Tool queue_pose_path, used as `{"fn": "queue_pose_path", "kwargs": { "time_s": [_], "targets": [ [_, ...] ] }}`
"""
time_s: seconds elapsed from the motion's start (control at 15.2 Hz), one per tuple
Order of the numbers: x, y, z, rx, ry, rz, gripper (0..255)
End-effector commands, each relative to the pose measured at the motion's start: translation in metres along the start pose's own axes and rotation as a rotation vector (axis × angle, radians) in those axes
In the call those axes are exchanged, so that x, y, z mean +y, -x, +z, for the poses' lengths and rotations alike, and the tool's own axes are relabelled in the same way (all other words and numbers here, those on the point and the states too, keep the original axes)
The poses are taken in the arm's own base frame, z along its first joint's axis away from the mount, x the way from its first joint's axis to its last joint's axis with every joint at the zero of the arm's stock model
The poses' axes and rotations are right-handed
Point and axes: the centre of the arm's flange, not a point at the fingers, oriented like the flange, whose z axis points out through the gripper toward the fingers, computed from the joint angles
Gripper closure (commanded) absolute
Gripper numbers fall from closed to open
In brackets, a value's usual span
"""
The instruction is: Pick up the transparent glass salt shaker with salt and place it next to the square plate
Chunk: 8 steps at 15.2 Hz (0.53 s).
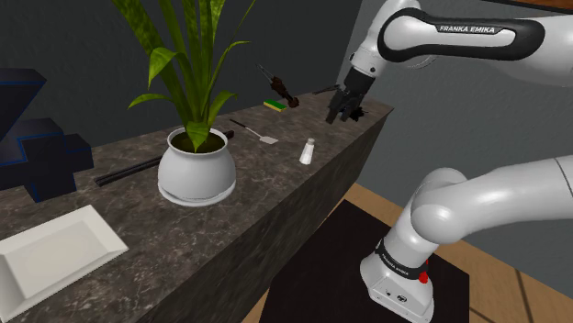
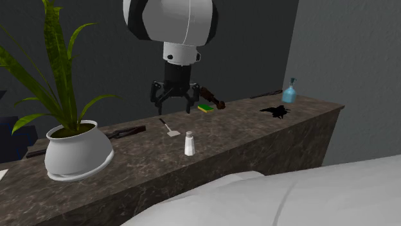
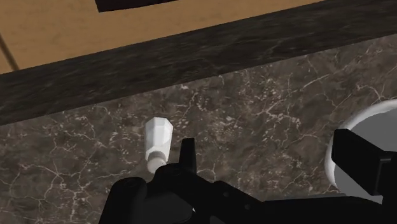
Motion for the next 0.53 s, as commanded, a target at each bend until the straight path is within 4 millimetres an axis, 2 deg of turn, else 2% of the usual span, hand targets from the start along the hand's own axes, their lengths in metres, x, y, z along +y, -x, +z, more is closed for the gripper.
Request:
{"fn": "queue_pose_path", "kwargs": {
  "time_s": [0.0, 0.46],
  "targets": [
    [0.015, -0.007, 0.02, 0.013, -0.006, -0.027, 0],
    [0.073, -0.034, 0.088, 0.049, -0.028, -0.112, 0]
  ]
}}
